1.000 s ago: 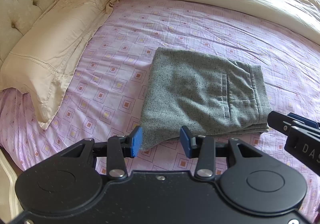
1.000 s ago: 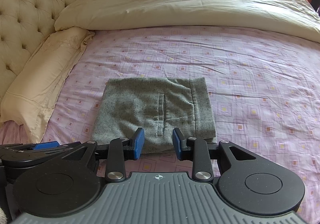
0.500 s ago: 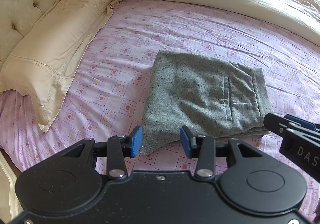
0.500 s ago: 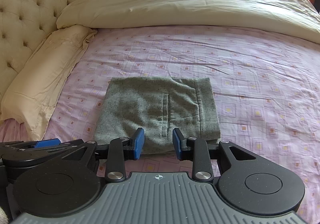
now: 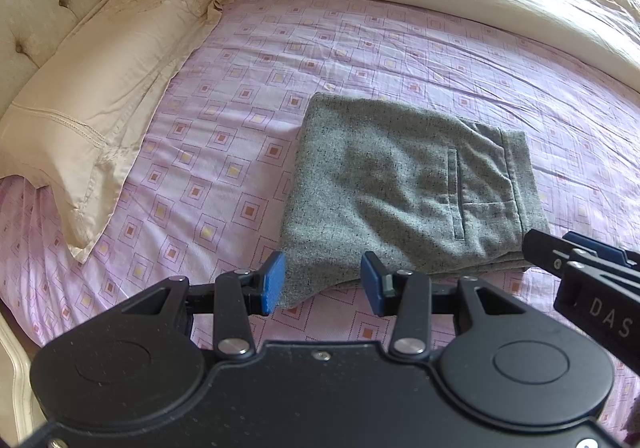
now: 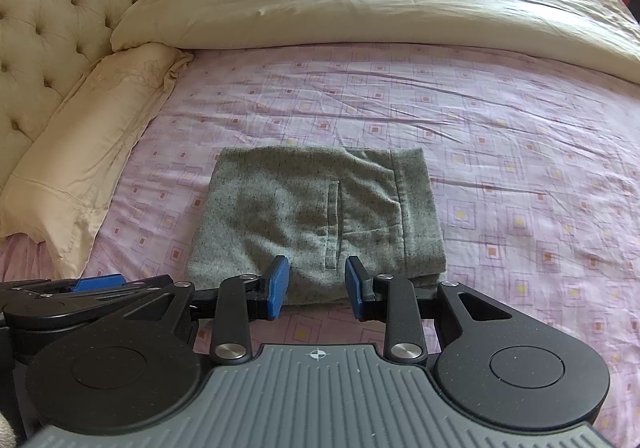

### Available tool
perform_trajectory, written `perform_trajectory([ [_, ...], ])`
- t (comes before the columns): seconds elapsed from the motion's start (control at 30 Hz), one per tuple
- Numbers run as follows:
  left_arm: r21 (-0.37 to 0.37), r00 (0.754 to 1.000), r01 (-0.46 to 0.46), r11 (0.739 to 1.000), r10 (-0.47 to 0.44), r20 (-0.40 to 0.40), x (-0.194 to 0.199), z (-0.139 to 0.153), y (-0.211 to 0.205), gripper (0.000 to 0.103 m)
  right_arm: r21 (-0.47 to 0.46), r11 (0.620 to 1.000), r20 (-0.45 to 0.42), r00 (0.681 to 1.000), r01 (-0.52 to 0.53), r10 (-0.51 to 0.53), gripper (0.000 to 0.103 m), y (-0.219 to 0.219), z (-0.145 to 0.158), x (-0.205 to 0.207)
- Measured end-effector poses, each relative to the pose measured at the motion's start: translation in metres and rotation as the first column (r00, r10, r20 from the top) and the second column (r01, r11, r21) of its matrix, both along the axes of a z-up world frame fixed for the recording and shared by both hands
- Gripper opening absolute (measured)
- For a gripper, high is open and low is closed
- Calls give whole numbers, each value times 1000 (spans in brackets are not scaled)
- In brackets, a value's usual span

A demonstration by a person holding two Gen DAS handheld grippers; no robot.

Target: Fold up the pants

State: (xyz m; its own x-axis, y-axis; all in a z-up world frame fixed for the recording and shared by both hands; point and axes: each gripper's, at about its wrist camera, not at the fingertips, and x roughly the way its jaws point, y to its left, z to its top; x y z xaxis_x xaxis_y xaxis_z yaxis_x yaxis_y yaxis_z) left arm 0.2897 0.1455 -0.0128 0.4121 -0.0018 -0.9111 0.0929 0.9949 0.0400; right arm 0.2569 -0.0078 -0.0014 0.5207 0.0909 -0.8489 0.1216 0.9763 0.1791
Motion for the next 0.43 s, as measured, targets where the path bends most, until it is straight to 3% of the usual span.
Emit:
perform_trajectory([
  [0.43,3,1000,15,1000,-15,16,6,-7,3,52,-7,1000,-21,1000,5,-6,30,3,-9,3],
])
